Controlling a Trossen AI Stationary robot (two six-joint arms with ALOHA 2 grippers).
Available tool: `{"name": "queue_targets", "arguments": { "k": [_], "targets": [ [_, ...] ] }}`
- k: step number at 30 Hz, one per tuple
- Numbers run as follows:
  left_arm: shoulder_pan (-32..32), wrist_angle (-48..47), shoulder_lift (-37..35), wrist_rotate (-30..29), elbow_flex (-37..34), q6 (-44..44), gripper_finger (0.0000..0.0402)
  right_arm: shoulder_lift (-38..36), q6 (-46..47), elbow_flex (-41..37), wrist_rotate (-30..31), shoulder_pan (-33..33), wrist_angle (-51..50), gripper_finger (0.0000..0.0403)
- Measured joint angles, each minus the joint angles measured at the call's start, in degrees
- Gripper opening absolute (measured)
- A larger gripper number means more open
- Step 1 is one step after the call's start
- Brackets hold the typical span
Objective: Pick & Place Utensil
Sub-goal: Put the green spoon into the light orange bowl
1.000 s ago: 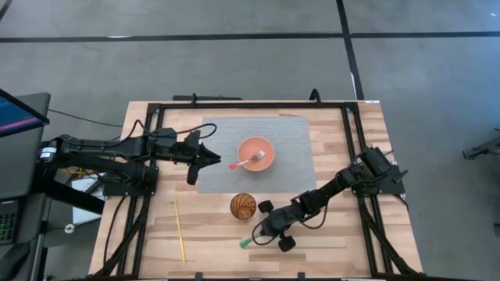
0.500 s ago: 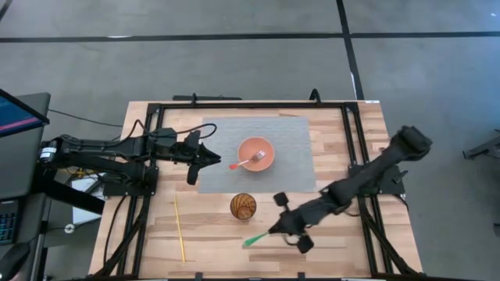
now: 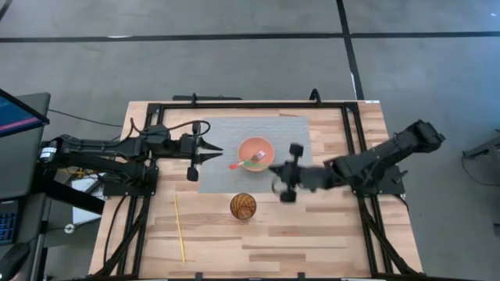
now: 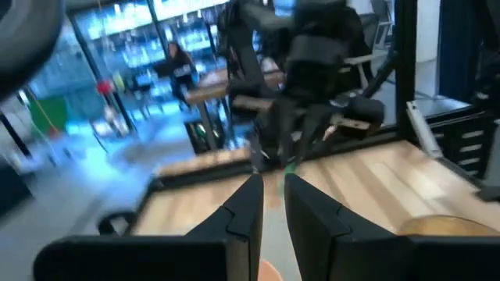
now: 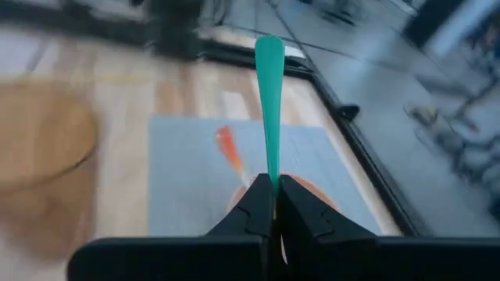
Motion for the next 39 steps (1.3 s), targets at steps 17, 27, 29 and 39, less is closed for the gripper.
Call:
{"name": "queue_targets", "arguments": {
  "k": [17,27,29,39],
  "targets": [
    [-0.2,8.2,13.6,-1.3,7.8,16.8,0.0118,-5.4,13.7,8.0,-41.2,-25.2,-11.8,0.0001],
    [-0.5,7.2,19.6,-2.0,7.7,18.4,0.0163,-4.5,16.4,5.0,-51.3,-32.7,-16.6,0.0001],
    [-0.8,7.1,22.0,-2.0,7.7,19.7,0.0162,-2.4,18.8,4.7,-53.9,-33.1,-14.6,0.0001],
    [-1.2,7.2,25.8,-3.8,7.7,23.1,0.0159,4.1,23.4,4.7,-62.6,-33.5,-8.7,0.0004]
  ]
}}
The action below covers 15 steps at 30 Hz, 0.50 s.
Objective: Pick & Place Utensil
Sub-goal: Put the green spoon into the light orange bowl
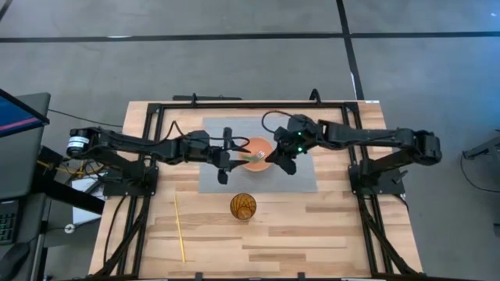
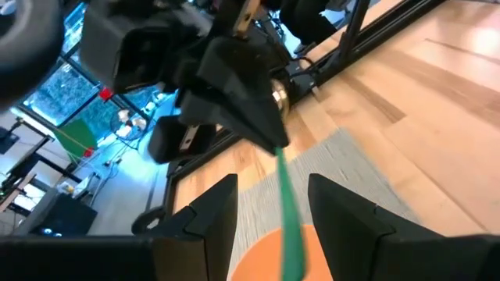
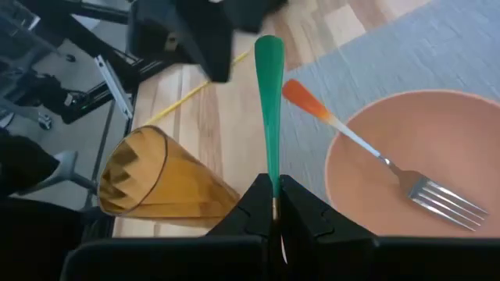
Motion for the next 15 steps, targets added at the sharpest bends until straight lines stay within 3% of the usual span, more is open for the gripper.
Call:
{"name": "queue_targets", "arguments": {
  "k": [15],
  "targets": [
    [-1.9,-4.7,-3.2,-3.1,0.0,0.2,0.0159,-2.5,-0.4,0.0,-2.6,-1.8,3.3,0.0005]
  ]
}}
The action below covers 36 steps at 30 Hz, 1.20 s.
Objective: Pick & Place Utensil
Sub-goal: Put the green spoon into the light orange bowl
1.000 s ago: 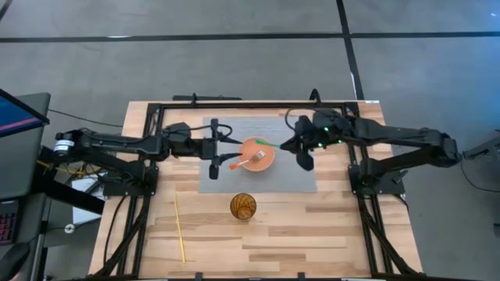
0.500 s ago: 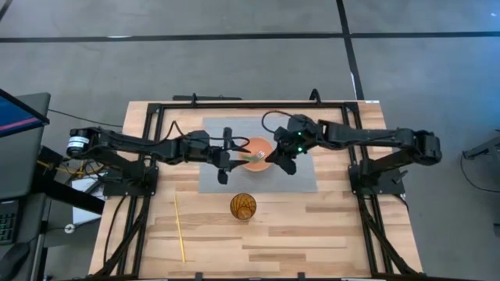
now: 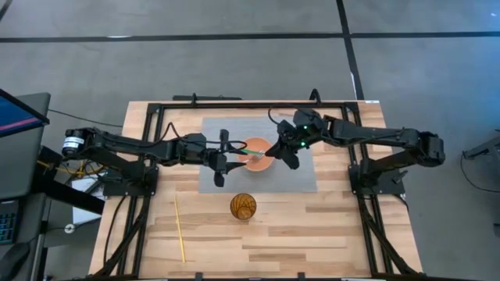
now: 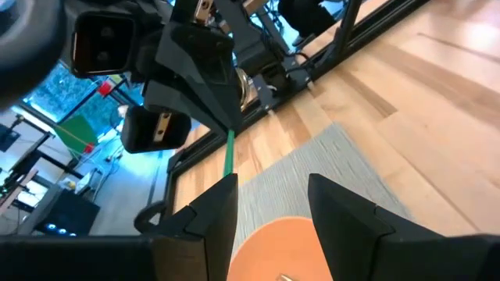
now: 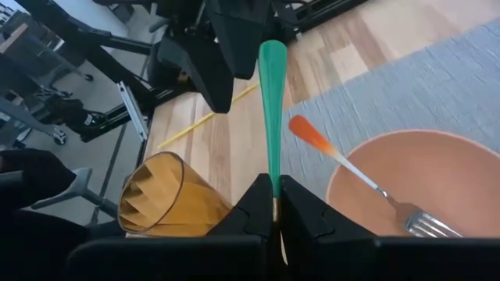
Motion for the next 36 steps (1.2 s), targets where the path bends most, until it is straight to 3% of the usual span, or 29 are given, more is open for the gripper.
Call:
{"name": "queue_targets", "arguments": {
  "k": [24,36],
  "targets": [
    [-1.5,0.1,-0.5,0.1,0.0,0.0,0.0155,-0.1,0.9,0.0,-3.5,0.4,0.5,0.0008],
    [-2.6,0.7,-0.5,0.3,0.0,0.0,0.0049,-0.1,0.8,0.0,-6.1,0.4,2.9,0.0008]
  ]
}}
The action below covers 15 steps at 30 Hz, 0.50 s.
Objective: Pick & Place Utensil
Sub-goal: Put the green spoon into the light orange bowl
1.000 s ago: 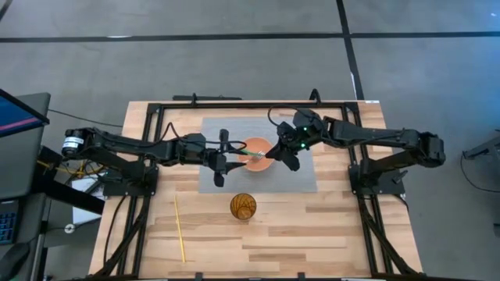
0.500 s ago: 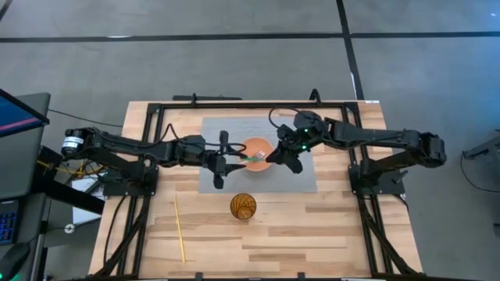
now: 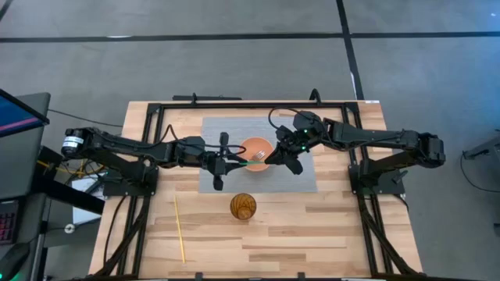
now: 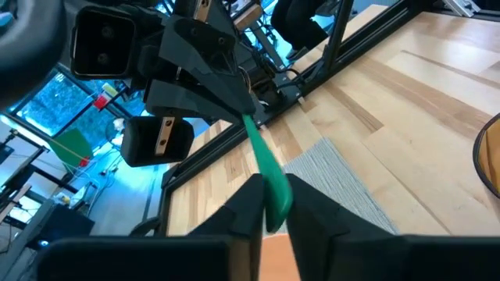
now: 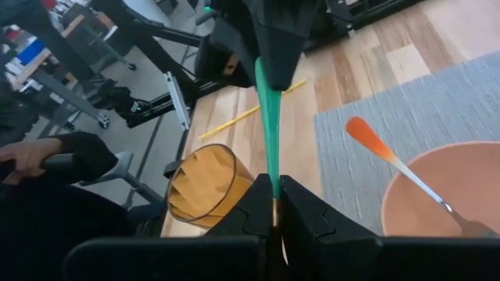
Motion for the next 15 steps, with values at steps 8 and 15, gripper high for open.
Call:
{"name": "queue_targets", "arguments": {
  "k": [8,15],
  "targets": [
    [0.0,0.0,0.0,0.1,0.0,0.6,0.0014,0.8,0.2,0.0,-0.2,-0.1,0.4,0.0035],
    [-0.2,-0.2,0.1,2.0,0.0,0.3,0.0012,4.5,1.3,0.0,0.1,-0.3,1.8,0.0087]
  ]
}}
